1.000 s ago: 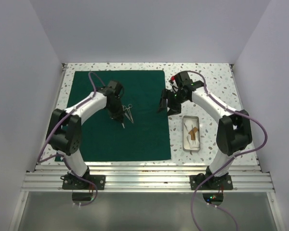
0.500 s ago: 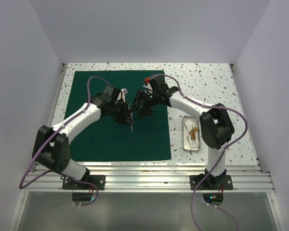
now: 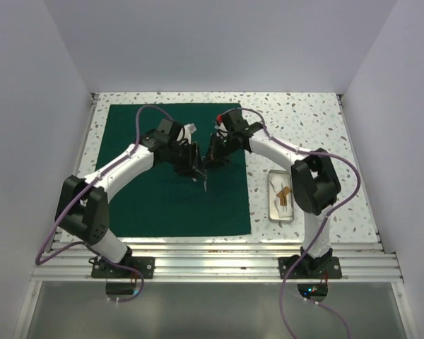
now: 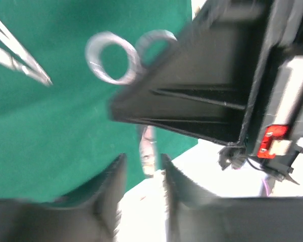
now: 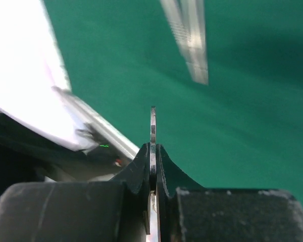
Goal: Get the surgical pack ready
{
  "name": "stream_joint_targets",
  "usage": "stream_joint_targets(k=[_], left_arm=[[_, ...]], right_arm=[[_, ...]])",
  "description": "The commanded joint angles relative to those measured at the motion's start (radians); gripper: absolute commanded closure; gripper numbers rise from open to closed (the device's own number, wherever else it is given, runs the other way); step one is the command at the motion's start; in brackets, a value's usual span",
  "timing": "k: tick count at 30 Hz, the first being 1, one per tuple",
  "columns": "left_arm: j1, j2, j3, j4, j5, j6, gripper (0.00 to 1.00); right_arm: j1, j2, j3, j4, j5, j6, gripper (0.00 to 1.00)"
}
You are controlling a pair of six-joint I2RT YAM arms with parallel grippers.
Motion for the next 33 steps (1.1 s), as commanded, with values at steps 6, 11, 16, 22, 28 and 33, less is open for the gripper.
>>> stream_joint_targets(k=[6, 11, 16, 22, 28, 33], left_arm=[[0.119, 0.106, 0.128, -0.041, -0.124, 0.029, 0.42], [0.137, 0.2, 0.2, -0.106, -0.292, -0.012, 0.4], [0.137, 0.305, 0.272, -0.222, -0.44, -0.1, 0.39], [0.125, 0.37, 0.311, -0.242, -0.501, -0.144, 0.38], [0.119, 0.413, 0.346, -0.261, -0.533, -0.164, 0.37], [0.104, 0.442, 0.384, -0.264, -0.554, -0.183, 0.39]], right_arm=[[-0.138, -0.143, 0.069, -0.639, 0.554, -0.356, 1.0], [-0.168, -0.232, -0.091, -0.698, 0.831, -0.37, 1.0], [-0.183, -0.19, -0.179, -0.689, 0.908, -0.327, 1.0], [-0.197, -0.095, -0.196, -0.634, 0.906, -0.325, 0.98], [-0.202, -0.109, -0.194, -0.603, 0.86, -0.351, 0.71], [-0.203, -0.161, -0.181, -0.619, 0.846, -0.373, 0.48]])
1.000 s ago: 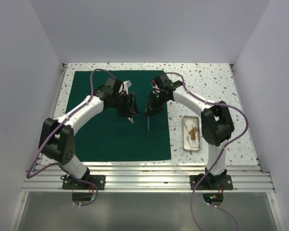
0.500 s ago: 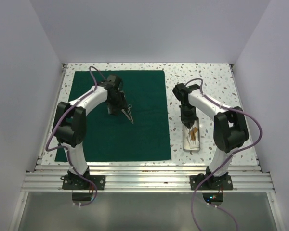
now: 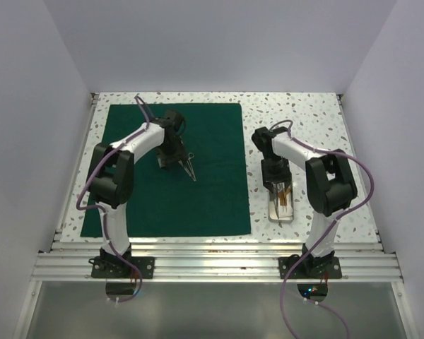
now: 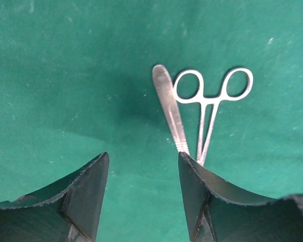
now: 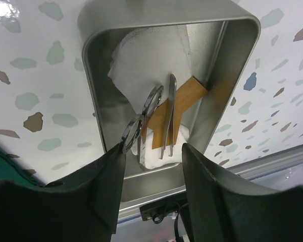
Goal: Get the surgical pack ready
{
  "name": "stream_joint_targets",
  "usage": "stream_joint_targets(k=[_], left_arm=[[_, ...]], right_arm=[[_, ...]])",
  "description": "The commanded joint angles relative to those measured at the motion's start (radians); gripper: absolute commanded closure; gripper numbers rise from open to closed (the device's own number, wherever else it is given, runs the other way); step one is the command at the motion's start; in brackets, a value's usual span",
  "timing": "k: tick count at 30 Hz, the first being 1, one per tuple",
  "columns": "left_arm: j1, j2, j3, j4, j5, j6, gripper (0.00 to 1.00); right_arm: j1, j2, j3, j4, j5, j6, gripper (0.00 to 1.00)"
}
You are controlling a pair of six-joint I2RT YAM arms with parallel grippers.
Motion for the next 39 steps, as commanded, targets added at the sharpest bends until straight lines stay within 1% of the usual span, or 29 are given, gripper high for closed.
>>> stream_joint_targets(k=[1, 8, 12, 18, 21, 23, 24, 25, 27, 28, 29, 33, 35, 36, 37, 38, 39], left_arm=[[-0.022, 0.026, 0.076, -0.02, -0.051, -0.038, 0.4], [-0.042, 0.095, 0.159, -0.101, -0.127, -0.106, 0.39], [-0.055, 0.135, 0.202, -0.138, -0.137, -0.146, 0.4], [-0.074, 0.176, 0.234, -0.171, -0.172, -0.17, 0.44], [-0.073, 0.187, 0.234, -0.184, -0.181, -0.175, 0.55], [-0.075, 0.192, 0.231, -0.181, -0.19, -0.172, 0.63], [-0.075, 0.195, 0.231, -0.178, -0.192, -0.17, 0.69], [-0.075, 0.202, 0.233, -0.175, -0.189, -0.169, 0.71], [-0.075, 0.209, 0.241, -0.181, -0.181, -0.158, 0.78], [-0.075, 0.209, 0.244, -0.181, -0.175, -0.152, 0.84], [-0.075, 0.204, 0.241, -0.179, -0.172, -0.143, 0.85], [-0.073, 0.16, 0.218, -0.172, -0.155, -0.115, 1.0], [-0.075, 0.124, 0.204, -0.161, -0.126, -0.074, 1.0], [-0.075, 0.111, 0.196, -0.147, -0.112, -0.055, 1.0], [-0.075, 0.074, 0.187, -0.135, -0.077, -0.037, 1.0], [-0.075, 0.049, 0.152, -0.112, -0.043, 0.024, 1.0], [-0.075, 0.023, 0.129, -0.056, -0.01, 0.06, 1.0]], right_arm=[[-0.005, -0.083, 0.025, -0.003, 0.002, -0.02, 0.48], [-0.005, -0.128, 0.011, 0.0, -0.01, -0.029, 0.47], [-0.005, -0.143, -0.018, 0.012, -0.03, -0.035, 0.47], [-0.005, -0.16, -0.021, 0.018, -0.023, -0.06, 0.47], [-0.005, -0.162, -0.023, 0.023, -0.026, -0.066, 0.48], [-0.003, -0.165, -0.029, 0.025, -0.032, -0.066, 0.48], [-0.005, -0.166, -0.029, 0.026, -0.034, -0.066, 0.48], [-0.003, -0.166, -0.03, 0.028, -0.035, -0.069, 0.48], [-0.003, -0.171, -0.026, 0.025, -0.041, -0.072, 0.48], [-0.005, -0.174, -0.014, 0.022, -0.044, -0.073, 0.48], [-0.005, -0.175, -0.006, 0.019, -0.044, -0.073, 0.48], [-0.005, -0.174, 0.055, 0.003, -0.095, -0.086, 0.48], [-0.005, -0.166, 0.106, -0.003, -0.133, -0.09, 0.47], [-0.005, -0.162, 0.124, -0.004, -0.179, -0.096, 0.47], [-0.003, -0.16, 0.155, -0.003, -0.204, -0.098, 0.46], [-0.005, -0.162, 0.167, -0.003, -0.242, -0.099, 0.46], [-0.005, -0.163, 0.177, 0.011, -0.291, -0.096, 0.44]])
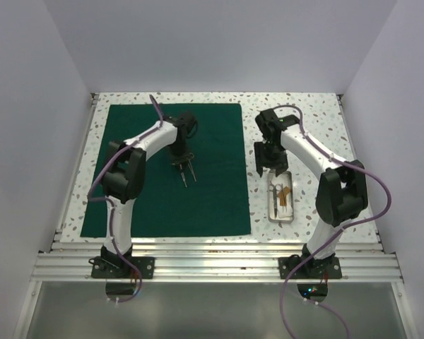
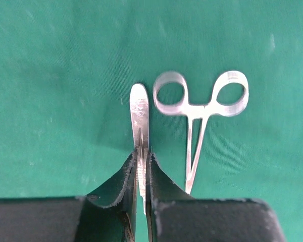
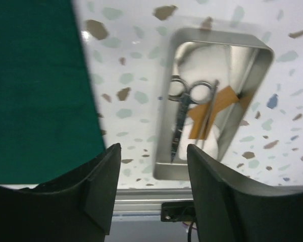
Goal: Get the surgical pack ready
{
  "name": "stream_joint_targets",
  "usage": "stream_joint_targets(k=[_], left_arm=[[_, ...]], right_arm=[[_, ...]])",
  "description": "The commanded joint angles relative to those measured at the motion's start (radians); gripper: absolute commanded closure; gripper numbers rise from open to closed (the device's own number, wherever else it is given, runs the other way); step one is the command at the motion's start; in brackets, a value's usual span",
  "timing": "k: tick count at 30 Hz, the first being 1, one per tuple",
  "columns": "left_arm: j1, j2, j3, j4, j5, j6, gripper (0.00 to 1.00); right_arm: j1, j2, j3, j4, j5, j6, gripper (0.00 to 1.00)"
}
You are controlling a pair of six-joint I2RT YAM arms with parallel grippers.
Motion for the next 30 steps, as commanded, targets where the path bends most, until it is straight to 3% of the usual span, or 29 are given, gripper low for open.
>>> stream_joint_targets(k=[1, 3, 5, 7, 10, 15, 23, 30], left_arm=[[-0.001, -0.184, -0.068, 0.094, 0.149, 0.147, 1.0], [-0.001, -0.244, -0.149, 0.177, 0.222, 0.213, 1.0], [-0.001, -0.313, -0.222, 0.219, 0.331, 0.256, 1.0], [-0.004, -0.357, -0.279, 0.266, 0.416, 0.274, 1.0], [-0.011, -0.416, -0.361, 0.339, 0.51, 0.294, 1.0], [-0.022, -0.465, -0.428, 0.426, 0.607, 0.303, 1.0], [-0.04, -0.513, -0.43, 0.472, 0.658, 0.271, 1.0], [-0.04, -0.494, -0.412, 0.371, 0.572, 0.271, 1.0]], right_arm=[[-0.004, -0.036, 0.087, 0.018, -0.183, -0.019, 0.4], [-0.003, -0.036, 0.091, 0.092, -0.284, -0.008, 0.27], [0.002, -0.024, 0.068, 0.18, -0.508, 0.015, 0.18], [0.009, 0.014, 0.033, 0.338, -0.694, 0.12, 0.16], [0.048, 0.073, 0.014, 0.534, -0.797, 0.297, 0.19], [0.126, 0.16, 0.091, 0.631, -0.768, 0.412, 0.23], [0.183, 0.251, 0.138, 0.63, -0.761, 0.452, 0.36], [0.171, 0.239, 0.183, 0.37, -0.579, 0.242, 0.38]])
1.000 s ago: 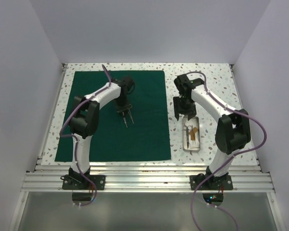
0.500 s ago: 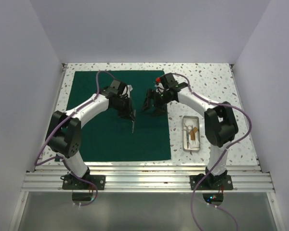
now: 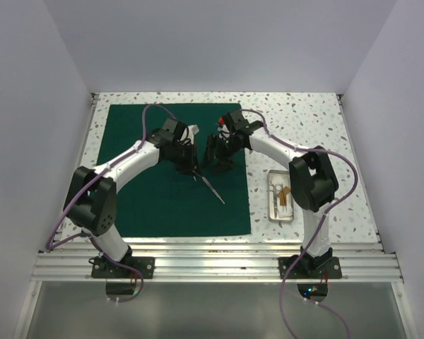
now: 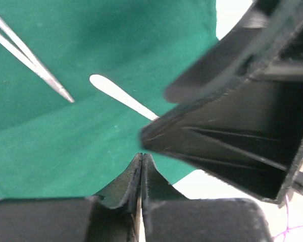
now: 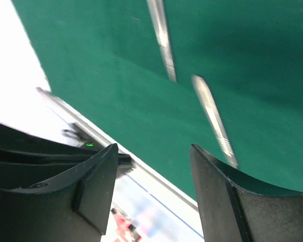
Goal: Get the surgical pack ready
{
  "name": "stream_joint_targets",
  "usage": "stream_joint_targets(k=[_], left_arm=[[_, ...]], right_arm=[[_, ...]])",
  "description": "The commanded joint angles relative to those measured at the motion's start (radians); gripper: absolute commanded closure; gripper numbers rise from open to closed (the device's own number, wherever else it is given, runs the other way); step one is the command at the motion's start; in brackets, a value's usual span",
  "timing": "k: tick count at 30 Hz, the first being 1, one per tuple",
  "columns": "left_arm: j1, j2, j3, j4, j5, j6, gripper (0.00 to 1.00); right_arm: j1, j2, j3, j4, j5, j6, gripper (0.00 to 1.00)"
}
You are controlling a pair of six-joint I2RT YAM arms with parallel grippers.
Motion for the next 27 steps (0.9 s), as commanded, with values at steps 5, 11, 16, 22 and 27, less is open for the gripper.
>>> stream_joint_targets(k=[5, 11, 16, 22, 27], left_arm=[[0.05, -0.122, -0.037, -0.06, -0.239, -0.084, 0.56], [0.206, -0.126, -0.05, -0.103, -0.261, -0.062, 0.43], [0.227, -0.122, -0.054, -0.104, -0.255, -0.057, 0.43], [0.227, -0.126, -0.086, -0.081, -0.22, -0.065, 0.44], [0.227, -0.14, -0.096, -0.086, -0.221, -0.056, 0.44]], right_arm=[[0.044, -0.042, 0.066, -0.275, 0.224, -0.246, 0.4], [0.174, -0.074, -0.026, -0.349, 0.371, -0.353, 0.47], [0.239, -0.06, -0.052, -0.373, 0.498, -0.363, 0.63], [0.268, -0.034, -0.034, -0.38, 0.567, -0.386, 0.64], [0.271, -0.005, -0.025, -0.372, 0.591, -0.412, 0.64]])
